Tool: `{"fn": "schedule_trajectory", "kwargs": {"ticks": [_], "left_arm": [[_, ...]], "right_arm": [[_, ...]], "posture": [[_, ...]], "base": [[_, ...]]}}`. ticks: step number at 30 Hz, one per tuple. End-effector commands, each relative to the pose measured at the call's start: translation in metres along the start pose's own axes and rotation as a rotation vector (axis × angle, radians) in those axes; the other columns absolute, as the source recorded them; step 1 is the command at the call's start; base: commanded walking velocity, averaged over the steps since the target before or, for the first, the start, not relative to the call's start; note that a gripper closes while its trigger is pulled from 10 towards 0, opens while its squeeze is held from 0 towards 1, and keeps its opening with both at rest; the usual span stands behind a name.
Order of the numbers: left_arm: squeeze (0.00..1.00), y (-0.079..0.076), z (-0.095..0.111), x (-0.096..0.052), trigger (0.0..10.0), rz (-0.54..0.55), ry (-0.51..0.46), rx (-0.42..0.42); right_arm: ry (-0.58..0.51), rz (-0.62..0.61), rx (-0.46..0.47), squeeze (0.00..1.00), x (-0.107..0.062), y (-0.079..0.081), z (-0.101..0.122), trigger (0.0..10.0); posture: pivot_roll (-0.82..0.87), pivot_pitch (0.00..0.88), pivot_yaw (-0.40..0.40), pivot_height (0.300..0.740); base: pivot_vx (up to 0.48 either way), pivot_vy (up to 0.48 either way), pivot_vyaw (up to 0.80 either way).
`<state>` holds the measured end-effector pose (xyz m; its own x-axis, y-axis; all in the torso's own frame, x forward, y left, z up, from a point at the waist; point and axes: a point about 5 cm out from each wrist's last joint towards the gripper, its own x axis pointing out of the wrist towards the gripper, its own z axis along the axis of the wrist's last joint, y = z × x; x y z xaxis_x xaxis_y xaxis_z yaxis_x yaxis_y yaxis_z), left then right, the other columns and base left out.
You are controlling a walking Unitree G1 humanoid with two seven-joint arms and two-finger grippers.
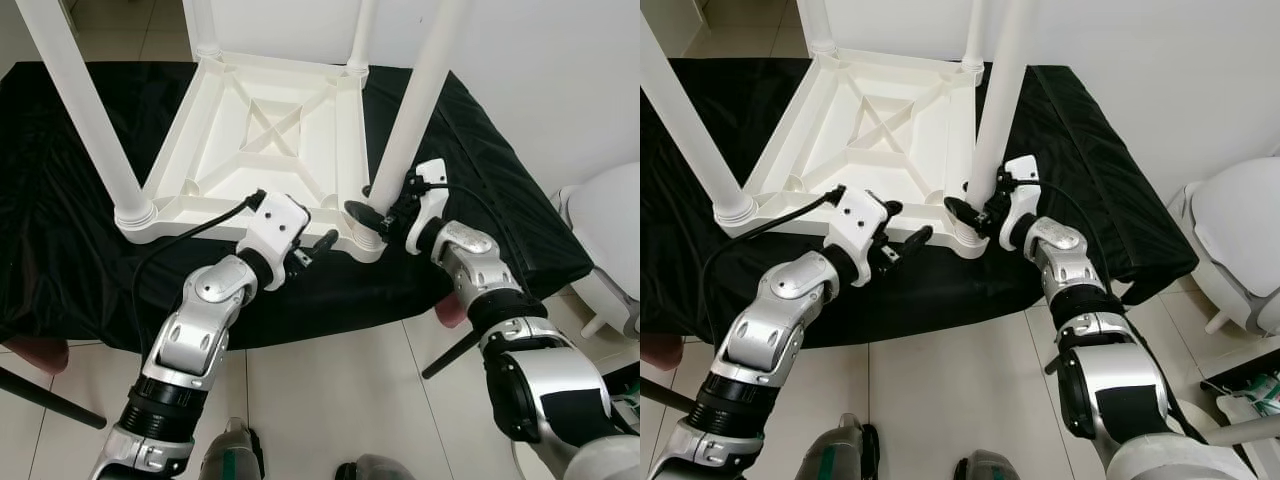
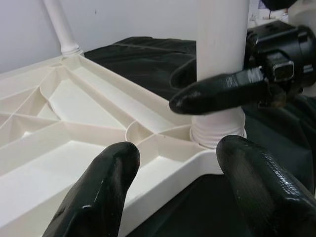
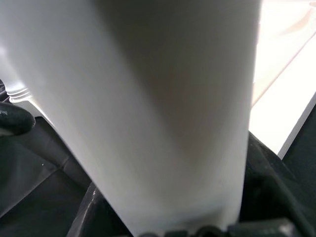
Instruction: Building children table
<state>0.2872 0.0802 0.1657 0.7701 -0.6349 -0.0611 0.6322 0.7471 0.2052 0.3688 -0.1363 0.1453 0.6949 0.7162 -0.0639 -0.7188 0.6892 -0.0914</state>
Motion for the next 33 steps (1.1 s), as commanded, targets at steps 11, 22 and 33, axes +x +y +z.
{"fn": "schedule_trajectory", "kwargs": {"ticks": [11, 22, 33], "left_arm": [[0.0, -0.005, -0.002, -0.003, 10.0, -0.021, 0.011, -0.016], [0.0, -0.003, -0.002, -0.004, 10.0, -0.01, 0.0, -0.074], [0.0, -0.003, 0.0, 0.001, 10.0, -0.01, -0.007, -0.072]], "right_arm": [[0.048, -0.083, 0.057, 0.0, -0.004, 0.006, -0.021, 10.0], [-0.089, -0.65, 0.22, 0.0, 0.009, 0.024, -0.015, 10.0], [-0.122, -0.663, 0.229, 0.0, 0.02, 0.053, -0.009, 10.0]], "posture": [[0.03, 0.011, -0.049, 0.74], [0.01, 0.01, -0.04, 0.74], [0.0, 0.002, -0.04, 0.74]], "base": [[0.0, 0.0, 0.0], [0.0, 0.0, 0.0], [0.0, 0.0, 0.0]]}}
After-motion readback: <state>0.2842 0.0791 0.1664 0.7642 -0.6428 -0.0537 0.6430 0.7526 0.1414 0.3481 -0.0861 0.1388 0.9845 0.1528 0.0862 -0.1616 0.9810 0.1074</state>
